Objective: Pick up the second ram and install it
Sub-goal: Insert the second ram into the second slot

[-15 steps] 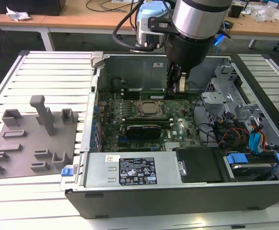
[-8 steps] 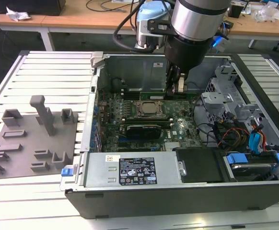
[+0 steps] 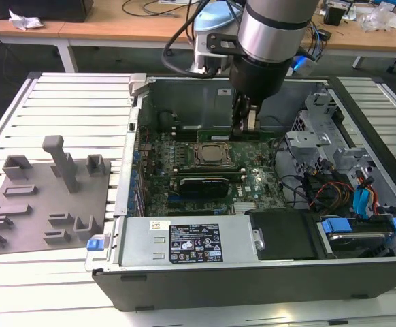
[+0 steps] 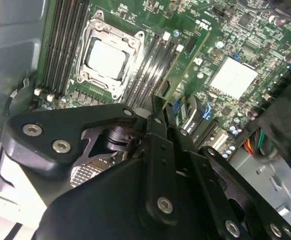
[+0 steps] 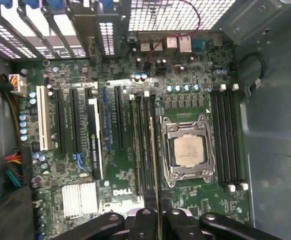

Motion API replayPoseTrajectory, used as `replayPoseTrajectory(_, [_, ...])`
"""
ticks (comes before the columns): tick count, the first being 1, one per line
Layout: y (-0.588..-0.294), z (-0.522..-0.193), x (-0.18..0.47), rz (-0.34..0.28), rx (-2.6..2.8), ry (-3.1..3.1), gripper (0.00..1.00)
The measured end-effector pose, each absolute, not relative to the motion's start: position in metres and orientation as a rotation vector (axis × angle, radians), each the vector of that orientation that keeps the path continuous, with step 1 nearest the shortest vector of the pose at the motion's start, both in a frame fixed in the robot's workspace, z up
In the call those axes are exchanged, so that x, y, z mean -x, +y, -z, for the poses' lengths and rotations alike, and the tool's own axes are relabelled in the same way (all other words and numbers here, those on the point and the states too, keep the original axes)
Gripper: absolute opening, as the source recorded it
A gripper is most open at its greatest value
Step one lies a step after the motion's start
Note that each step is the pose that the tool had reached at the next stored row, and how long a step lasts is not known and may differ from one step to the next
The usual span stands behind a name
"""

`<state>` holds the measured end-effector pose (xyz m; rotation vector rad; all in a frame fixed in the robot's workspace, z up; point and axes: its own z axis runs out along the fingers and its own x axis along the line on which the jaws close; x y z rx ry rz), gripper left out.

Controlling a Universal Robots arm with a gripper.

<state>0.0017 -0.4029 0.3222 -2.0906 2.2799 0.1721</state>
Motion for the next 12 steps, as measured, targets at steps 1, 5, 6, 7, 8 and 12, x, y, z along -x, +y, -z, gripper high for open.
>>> replayPoseTrajectory(1, [-0.400,-0.319,0.000,-0.160,2.096,2.286,0.14])
replayPoseTrajectory(5, [-0.398,-0.314,0.008,-0.137,2.105,2.297,0.14])
replayPoseTrajectory(6, [-0.398,-0.311,0.010,-0.135,2.105,2.300,0.14])
replayPoseTrajectory(7, [-0.398,-0.308,0.011,-0.134,2.103,2.302,0.14])
replayPoseTrajectory(8, [-0.398,-0.306,0.013,-0.134,2.098,2.306,0.14])
replayPoseTrajectory(12, [-0.395,-0.290,0.017,-0.120,2.097,2.319,0.14])
